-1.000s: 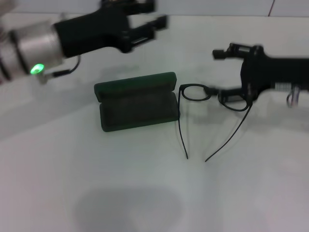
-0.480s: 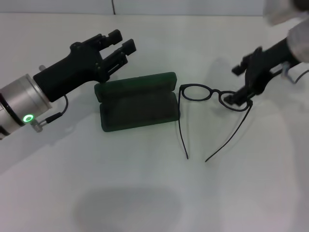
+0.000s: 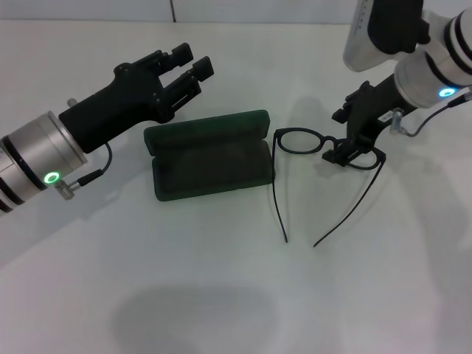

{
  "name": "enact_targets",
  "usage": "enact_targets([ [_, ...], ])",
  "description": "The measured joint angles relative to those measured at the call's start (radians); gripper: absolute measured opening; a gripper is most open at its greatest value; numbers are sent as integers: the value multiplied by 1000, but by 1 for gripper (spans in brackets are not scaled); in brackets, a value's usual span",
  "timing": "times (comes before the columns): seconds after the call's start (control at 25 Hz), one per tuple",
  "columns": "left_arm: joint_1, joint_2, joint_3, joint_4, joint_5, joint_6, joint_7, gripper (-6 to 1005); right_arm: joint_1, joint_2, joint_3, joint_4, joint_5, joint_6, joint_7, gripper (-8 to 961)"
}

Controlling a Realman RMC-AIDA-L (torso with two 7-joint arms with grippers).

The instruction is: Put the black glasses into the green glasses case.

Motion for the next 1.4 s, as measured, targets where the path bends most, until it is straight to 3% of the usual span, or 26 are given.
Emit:
enact_targets([
  [0.64, 1, 0, -1, -16, -2, -2, 26, 471, 10, 0, -176, 65, 59, 132, -10, 596],
  [0.96, -3, 0, -1, -16, -3, -6, 27, 472, 11, 0, -178, 67, 59, 149, -9, 435],
  [1.04, -3, 0, -1, -15, -7, -6, 27, 472, 11, 0, -177, 67, 59, 145, -10, 249],
  [1.24, -2, 0, -1, -13, -18, 0, 22, 471, -3, -7, -144, 30, 57, 93, -9, 145],
  [1.4, -1, 0, 4, -10, -19, 14, 19, 470, -59, -13, -33, -76, 50, -10, -19, 123],
])
